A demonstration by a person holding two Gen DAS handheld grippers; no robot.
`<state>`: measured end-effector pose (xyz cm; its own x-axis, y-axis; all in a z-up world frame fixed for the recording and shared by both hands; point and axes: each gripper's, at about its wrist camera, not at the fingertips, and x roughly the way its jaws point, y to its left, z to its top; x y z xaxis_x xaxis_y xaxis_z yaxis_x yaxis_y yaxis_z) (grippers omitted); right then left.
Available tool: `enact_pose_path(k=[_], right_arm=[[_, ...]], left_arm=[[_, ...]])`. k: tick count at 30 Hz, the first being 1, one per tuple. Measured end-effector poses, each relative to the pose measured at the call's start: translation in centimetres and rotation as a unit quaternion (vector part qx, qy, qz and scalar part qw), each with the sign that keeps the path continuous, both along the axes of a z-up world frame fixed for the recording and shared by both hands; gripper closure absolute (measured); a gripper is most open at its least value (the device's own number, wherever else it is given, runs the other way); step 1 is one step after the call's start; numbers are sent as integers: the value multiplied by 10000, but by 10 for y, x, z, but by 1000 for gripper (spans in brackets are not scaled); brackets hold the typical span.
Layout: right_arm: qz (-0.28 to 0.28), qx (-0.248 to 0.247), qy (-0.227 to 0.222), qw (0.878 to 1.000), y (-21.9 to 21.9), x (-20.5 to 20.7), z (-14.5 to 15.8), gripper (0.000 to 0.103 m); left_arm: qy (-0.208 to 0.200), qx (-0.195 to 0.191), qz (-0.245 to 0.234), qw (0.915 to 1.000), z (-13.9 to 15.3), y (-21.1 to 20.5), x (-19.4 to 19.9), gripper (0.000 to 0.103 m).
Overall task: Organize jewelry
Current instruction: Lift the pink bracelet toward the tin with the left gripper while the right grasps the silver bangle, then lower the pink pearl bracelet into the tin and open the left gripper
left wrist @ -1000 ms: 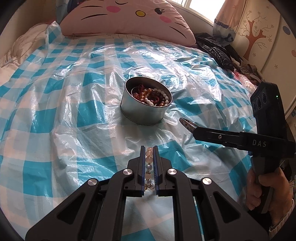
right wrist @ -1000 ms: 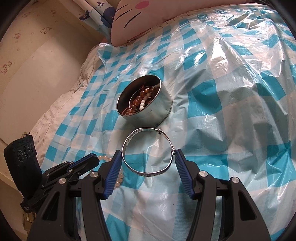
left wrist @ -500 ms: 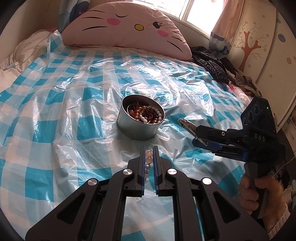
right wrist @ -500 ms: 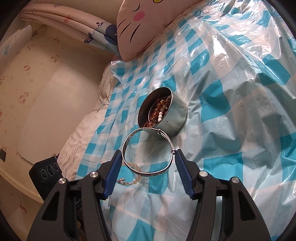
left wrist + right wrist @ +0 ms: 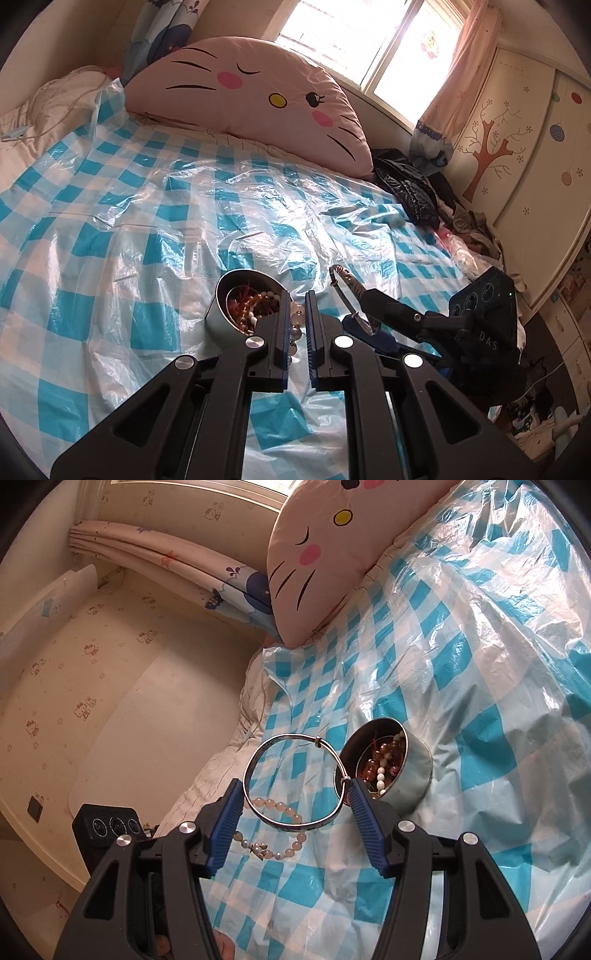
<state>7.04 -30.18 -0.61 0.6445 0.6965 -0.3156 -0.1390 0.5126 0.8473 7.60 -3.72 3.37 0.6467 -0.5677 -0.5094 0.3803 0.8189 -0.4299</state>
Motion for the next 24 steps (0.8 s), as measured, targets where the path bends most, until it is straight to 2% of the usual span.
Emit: enact_pose_path(k=[7, 17, 24], right_arm=[[-131, 376, -17, 9992, -3, 26, -7, 45], [-205, 749, 249, 9967, -12, 38, -28, 45], [-251, 758, 184, 9966, -15, 35, -24, 45]], left_arm=[[-128, -28, -7, 9999, 6, -14, 20, 95], [18, 69, 27, 10000, -12, -25, 35, 95], [27, 58, 44, 10000, -14, -22, 36, 95]])
